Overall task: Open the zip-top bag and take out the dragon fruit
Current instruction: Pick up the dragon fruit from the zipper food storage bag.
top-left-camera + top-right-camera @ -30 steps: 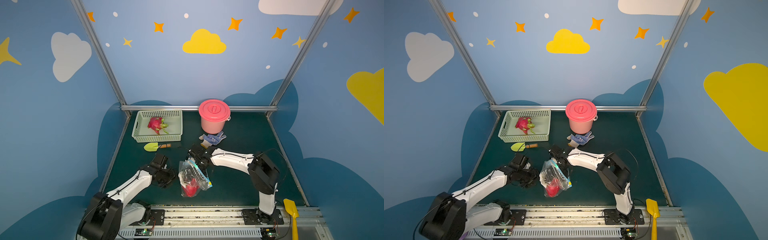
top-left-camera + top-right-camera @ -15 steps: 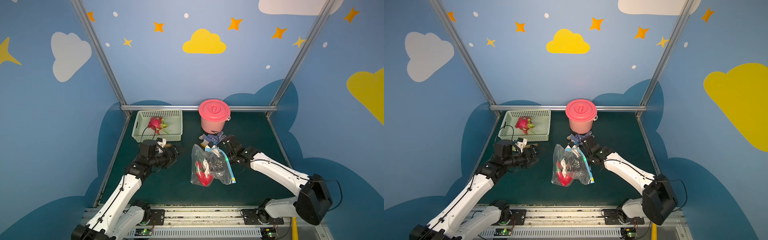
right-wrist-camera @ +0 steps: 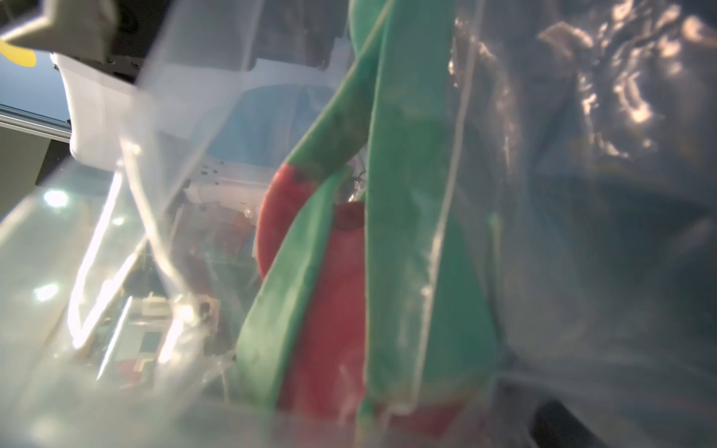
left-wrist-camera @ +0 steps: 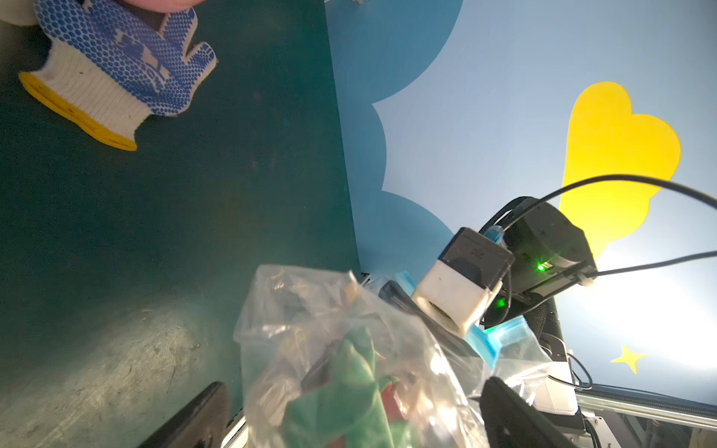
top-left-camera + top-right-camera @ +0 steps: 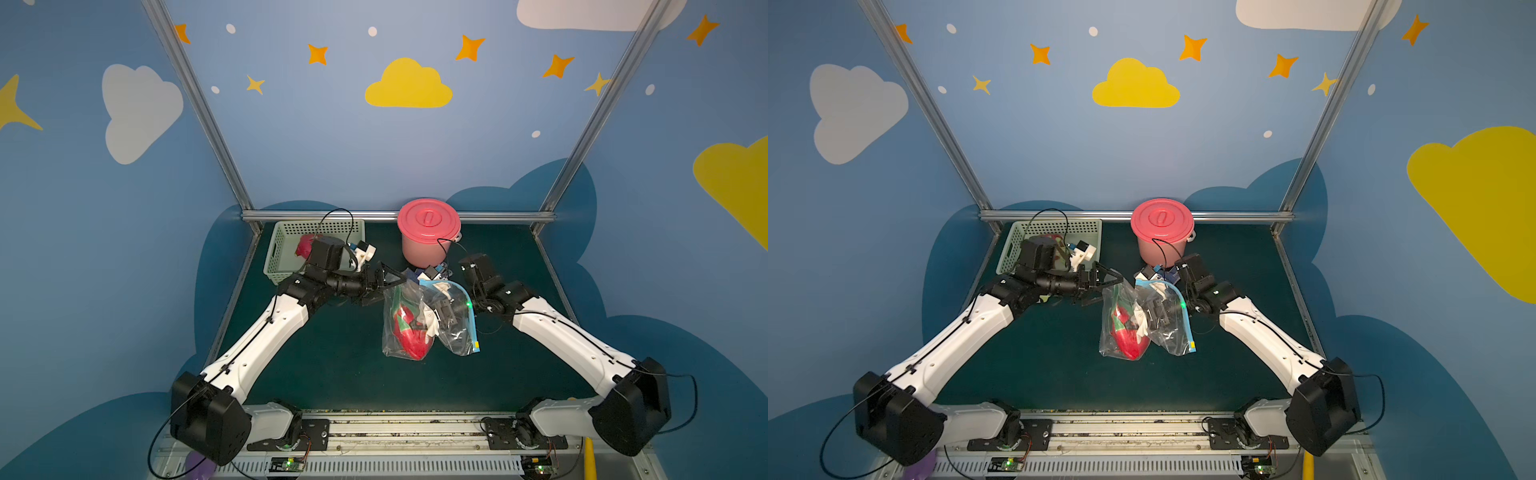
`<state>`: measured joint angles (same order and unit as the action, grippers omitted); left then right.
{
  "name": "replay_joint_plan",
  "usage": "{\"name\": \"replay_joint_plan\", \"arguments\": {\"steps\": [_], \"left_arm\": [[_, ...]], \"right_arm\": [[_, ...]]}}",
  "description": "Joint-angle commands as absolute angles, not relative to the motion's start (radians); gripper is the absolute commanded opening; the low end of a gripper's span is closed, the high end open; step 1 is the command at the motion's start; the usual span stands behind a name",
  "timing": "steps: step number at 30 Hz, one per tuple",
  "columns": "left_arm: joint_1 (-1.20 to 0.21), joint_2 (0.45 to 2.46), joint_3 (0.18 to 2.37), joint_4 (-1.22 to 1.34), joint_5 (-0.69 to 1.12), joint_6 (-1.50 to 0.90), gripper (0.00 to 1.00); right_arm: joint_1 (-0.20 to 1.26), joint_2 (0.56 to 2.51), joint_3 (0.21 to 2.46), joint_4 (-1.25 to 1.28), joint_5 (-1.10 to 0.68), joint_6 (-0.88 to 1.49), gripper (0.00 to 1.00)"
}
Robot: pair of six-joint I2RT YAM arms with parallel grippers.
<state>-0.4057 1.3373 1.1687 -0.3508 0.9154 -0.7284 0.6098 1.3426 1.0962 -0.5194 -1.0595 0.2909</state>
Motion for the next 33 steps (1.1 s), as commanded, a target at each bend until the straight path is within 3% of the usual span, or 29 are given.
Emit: {"name": "replay_joint_plan", "arguments": {"steps": [1, 3, 5, 8, 14, 21, 33], "left_arm": [[-0.412, 1.373, 1.206, -0.355, 0.947, -0.689, 0.96], [-0.412, 1.390, 1.211, -0.326, 0.960, -0.705, 0.82], [-0.413, 1.408, 1.213, -0.304, 0.981, -0.720, 0.59], [-0.417, 1.450, 1.229, -0.316, 1.027, -0.718, 0.04], [-0.387, 1.414, 1.248, -0.414, 0.899, -0.677, 0.03], [-0.290, 1.352, 1.190, -0.421, 0.868, -0.685, 0.03], [-0.198, 1.353, 1.118, -0.436, 0.777, -0.714, 0.03]], "right_arm": [[0.612, 1.333, 1.139, -0.524, -1.131, 0.271, 0.45], [0.611, 1.332, 1.139, -0.528, -1.129, 0.270, 0.45], [0.610, 1.331, 1.135, -0.531, -1.121, 0.267, 0.45], [0.601, 1.330, 1.124, -0.528, -1.102, 0.263, 0.44], [0.556, 1.305, 1.086, -0.508, -1.022, 0.262, 0.42], [0.446, 1.184, 0.949, -0.315, -1.009, 0.395, 0.42], [0.315, 1.033, 0.862, -0.255, -0.894, 0.473, 0.41]]}}
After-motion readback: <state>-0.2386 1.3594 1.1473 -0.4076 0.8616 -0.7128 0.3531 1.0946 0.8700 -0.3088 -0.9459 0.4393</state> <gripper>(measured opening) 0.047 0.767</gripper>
